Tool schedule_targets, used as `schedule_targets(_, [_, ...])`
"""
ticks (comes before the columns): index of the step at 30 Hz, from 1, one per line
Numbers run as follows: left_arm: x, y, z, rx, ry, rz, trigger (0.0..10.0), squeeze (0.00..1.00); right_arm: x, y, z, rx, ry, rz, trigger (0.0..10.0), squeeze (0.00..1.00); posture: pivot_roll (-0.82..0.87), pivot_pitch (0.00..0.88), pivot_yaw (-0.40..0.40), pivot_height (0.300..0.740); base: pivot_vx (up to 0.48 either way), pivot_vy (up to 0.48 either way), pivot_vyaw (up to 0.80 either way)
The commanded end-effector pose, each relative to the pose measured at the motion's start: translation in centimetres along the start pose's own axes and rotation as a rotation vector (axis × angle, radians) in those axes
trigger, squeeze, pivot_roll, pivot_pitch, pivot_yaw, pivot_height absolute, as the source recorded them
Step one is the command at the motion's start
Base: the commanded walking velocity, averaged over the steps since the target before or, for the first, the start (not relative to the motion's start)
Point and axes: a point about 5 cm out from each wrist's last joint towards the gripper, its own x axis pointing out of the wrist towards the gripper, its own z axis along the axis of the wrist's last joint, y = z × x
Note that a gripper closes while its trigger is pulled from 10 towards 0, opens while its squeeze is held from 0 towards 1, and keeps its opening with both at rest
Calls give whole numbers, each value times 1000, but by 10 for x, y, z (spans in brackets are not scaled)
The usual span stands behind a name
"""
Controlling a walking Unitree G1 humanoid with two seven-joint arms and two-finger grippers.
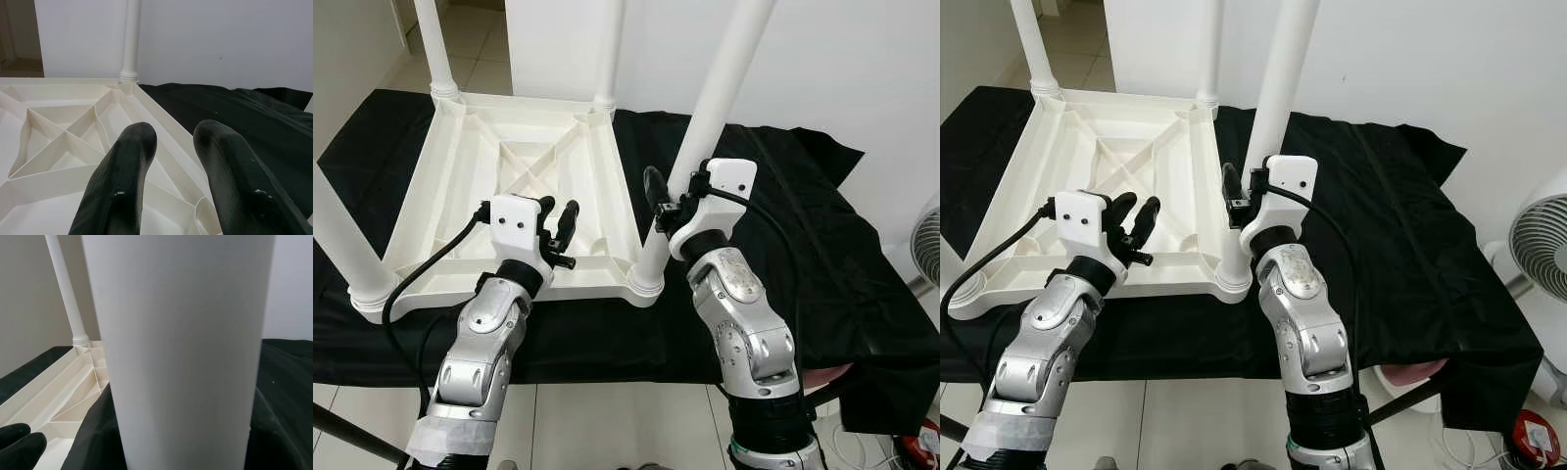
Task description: Building children table
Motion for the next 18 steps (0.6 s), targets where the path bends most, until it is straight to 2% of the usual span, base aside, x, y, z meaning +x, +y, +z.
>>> schedule_targets(1, [0, -2, -5, 1, 19, -17, 10000, 0, -3, -19, -12, 24, 67, -107, 10000, 0, 31, 51, -87, 740, 0, 0, 0])
schedule_targets(11, [2, -4, -5, -4, 18, -23, 10000, 0, -7, -32, -13, 117, 70, -185, 10000, 0, 23, 58, -81, 740, 0, 0, 0])
schedule_targets(13, [3, -4, -5, -5, 17, -24, 10000, 0, -7, -33, -12, 123, 61, -196, 10000, 0, 21, 60, -80, 740, 0, 0, 0])
schedule_targets(15, [4, -4, -4, -8, 16, -24, 10000, 0, -11, -42, -7, 180, 17, -245, 10000, 0, 16, 65, -74, 740, 0, 0, 0])
schedule_targets(18, [5, -3, -4, -8, 15, -23, 10000, 0, -12, -45, -6, 192, 3, -259, 10000, 0, 16, 65, -74, 740, 0, 0, 0])
